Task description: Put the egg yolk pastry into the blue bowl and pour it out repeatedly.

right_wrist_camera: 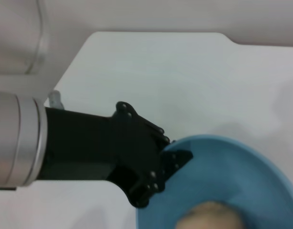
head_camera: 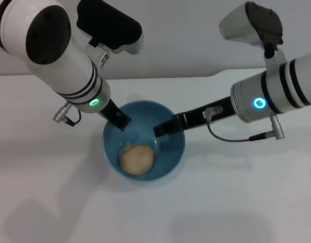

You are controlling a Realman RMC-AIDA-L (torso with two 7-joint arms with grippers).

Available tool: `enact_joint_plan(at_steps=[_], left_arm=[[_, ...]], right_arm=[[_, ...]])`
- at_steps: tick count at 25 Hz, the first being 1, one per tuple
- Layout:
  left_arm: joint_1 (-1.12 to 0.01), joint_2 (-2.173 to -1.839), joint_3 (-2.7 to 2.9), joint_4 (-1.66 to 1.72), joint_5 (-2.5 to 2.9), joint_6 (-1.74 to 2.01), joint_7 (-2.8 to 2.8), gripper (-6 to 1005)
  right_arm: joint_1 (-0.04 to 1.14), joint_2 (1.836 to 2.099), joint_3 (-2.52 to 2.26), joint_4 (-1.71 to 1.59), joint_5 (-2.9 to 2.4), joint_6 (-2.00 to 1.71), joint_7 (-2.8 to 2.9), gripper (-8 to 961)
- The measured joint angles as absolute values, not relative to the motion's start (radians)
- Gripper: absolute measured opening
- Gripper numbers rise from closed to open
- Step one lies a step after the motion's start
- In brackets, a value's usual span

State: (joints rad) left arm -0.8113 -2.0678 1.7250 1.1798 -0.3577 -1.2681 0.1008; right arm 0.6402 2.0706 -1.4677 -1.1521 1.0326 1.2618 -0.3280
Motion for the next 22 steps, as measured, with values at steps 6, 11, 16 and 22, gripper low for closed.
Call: enact_joint_plan(at_steps=[6, 11, 16, 22], left_arm=[[-0.811, -2.068, 1.736, 1.183, -0.358, -1.269, 0.100, 3], [-0.809, -2.068, 1.743, 1.183, -0.357, -1.266, 0.100, 2], [-0.805, -2.068, 1.743, 1.183, -0.357, -1.263, 0.102, 2], [-0.803, -2.068, 1.745, 1.183, -0.357, -1.256, 0.104, 2]], right_arm=[[0.648, 2.067, -1.375, -1.185, 1.043, 1.327, -0.229, 338], [0.610, 2.060, -1.163, -1.152, 1.183, 1.464, -0.257, 340], [0.507, 2.032, -0.967, -1.086, 1.340, 1.570, -0.355, 339], [0.424, 2.041, -0.929, -1.083, 1.147, 1.502, -0.353, 336]])
